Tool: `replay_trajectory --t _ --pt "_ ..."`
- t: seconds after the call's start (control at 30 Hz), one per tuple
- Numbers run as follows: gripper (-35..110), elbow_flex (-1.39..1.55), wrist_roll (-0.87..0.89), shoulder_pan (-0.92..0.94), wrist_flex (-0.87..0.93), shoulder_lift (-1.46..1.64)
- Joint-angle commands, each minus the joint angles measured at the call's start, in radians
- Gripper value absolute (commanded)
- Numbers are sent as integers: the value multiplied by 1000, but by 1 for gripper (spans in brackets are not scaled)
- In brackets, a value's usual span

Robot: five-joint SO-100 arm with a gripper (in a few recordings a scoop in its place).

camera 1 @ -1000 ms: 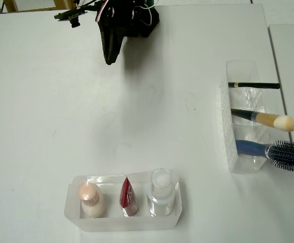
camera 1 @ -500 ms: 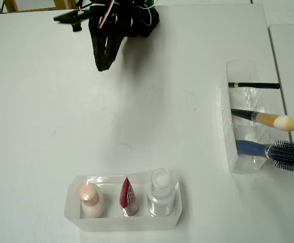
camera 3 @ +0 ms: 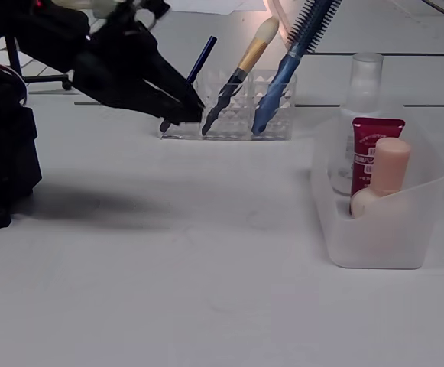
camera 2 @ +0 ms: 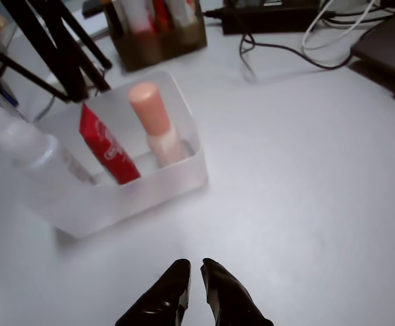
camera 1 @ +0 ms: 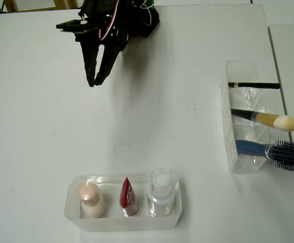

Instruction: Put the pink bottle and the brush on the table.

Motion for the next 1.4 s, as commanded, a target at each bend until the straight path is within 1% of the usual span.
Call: replay_trajectory --t 0.0,0.3,0.4,0.67,0.9,1.37 --pt "0 -38 -46 6 -98 -58" --pt "0 -55 -160 5 -425 -316" --pt "0 -72 -181 5 -499 -382" --pt "0 -219 -218 3 -603 -614" --pt "9 -353 -245 3 -704 -813" --pt "27 -535 -276 5 -724 -1026"
